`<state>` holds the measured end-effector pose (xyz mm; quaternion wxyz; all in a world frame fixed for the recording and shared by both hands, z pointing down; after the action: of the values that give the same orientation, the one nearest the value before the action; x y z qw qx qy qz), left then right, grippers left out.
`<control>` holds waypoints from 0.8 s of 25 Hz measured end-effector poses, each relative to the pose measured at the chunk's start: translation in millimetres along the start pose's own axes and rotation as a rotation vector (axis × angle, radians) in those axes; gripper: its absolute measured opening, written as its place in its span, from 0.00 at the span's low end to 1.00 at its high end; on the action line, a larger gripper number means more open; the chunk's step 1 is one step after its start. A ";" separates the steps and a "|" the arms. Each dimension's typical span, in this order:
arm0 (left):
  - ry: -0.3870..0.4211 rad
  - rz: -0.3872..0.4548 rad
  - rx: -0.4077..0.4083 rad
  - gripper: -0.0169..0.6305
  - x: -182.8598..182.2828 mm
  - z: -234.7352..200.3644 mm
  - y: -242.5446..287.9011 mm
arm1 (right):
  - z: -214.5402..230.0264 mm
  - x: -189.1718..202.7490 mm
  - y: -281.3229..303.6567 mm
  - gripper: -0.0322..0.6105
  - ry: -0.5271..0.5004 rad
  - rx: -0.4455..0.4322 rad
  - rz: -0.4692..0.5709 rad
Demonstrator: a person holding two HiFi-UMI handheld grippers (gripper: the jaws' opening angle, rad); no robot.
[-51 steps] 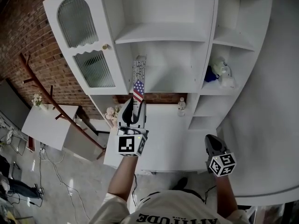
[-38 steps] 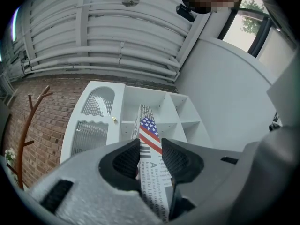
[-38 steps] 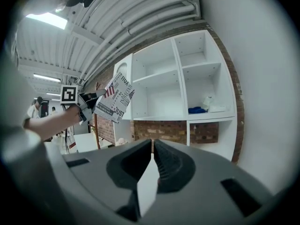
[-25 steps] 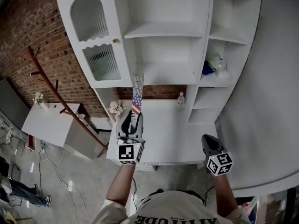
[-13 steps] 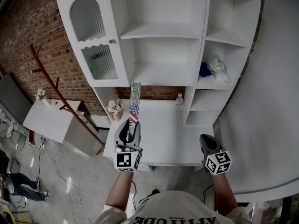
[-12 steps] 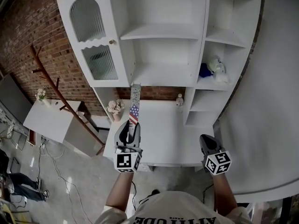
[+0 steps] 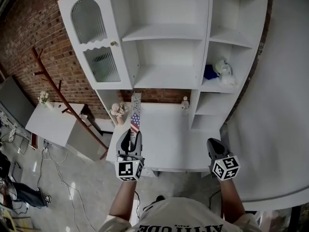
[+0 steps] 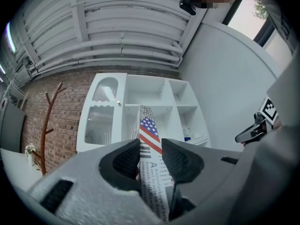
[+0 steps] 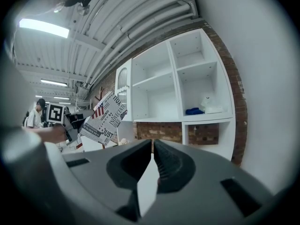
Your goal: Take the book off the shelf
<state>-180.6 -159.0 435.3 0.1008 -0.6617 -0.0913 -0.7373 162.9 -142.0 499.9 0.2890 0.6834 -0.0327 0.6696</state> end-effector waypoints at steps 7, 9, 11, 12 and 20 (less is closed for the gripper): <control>-0.010 -0.021 -0.009 0.27 11.7 -0.3 -6.7 | 1.9 3.3 -2.1 0.11 0.006 0.001 -0.001; -0.013 -0.030 -0.013 0.27 17.5 -1.6 -7.8 | 0.9 5.2 -1.3 0.11 0.008 -0.001 -0.003; -0.018 -0.044 -0.016 0.27 23.2 -4.2 -8.9 | -1.5 6.0 -0.6 0.11 0.008 -0.002 -0.006; -0.020 -0.050 -0.017 0.27 25.6 -5.4 -9.4 | -2.5 6.0 -0.3 0.11 0.009 -0.003 -0.007; -0.026 -0.066 -0.022 0.27 36.2 -9.0 -7.3 | -0.7 6.0 0.1 0.11 0.009 0.006 -0.005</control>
<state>-194.9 -155.4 470.3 0.0680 -0.6691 -0.1064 -0.7324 162.9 -139.8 505.5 0.2888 0.6812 -0.0279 0.6722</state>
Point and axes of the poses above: the fingertips, and each gripper's own axes: y forward along the fingers, z to its right, x out of its underside, the point moved 2 cm from there along -y, backward along the fingers, and after that the axes turned 13 degrees about -z, right-handed, at the moved point
